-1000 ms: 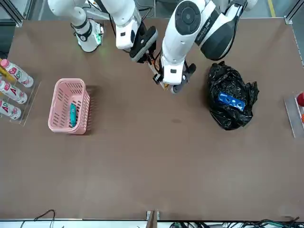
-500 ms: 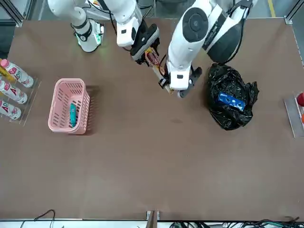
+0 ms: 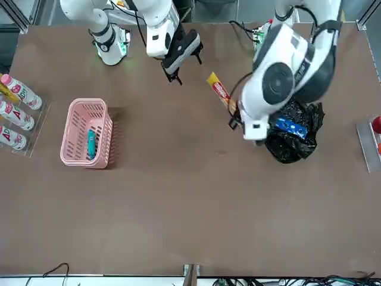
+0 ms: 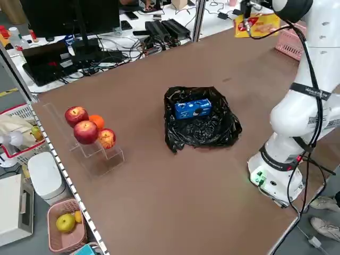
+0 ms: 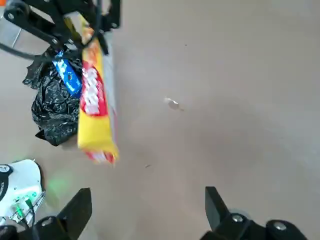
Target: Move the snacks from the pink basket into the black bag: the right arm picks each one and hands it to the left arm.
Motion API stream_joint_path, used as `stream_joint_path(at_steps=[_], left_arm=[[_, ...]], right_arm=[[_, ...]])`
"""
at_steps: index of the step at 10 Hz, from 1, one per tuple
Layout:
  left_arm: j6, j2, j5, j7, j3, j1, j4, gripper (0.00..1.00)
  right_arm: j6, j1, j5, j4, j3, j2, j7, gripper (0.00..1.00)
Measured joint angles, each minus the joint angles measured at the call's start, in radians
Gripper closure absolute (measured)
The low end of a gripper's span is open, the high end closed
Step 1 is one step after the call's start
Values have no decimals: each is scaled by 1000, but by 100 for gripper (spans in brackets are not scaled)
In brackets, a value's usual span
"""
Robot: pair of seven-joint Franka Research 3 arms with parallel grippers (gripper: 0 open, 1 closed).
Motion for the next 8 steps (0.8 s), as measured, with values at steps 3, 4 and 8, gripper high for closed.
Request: stream_joint_path(at_steps=[3, 4, 8], left_arm=[[-44, -48, 97, 26, -2, 203, -177, 72], [-35, -80, 123, 46, -2, 274, -258, 72], [113, -240, 154, 84, -4, 535, -547, 72]], right_arm=[[-101, -101, -2, 3, -13, -3, -1, 0], [-150, -149, -18, 5, -15, -6, -2, 0], [-328, -316, -150, -2, -21, -24, 6, 0]])
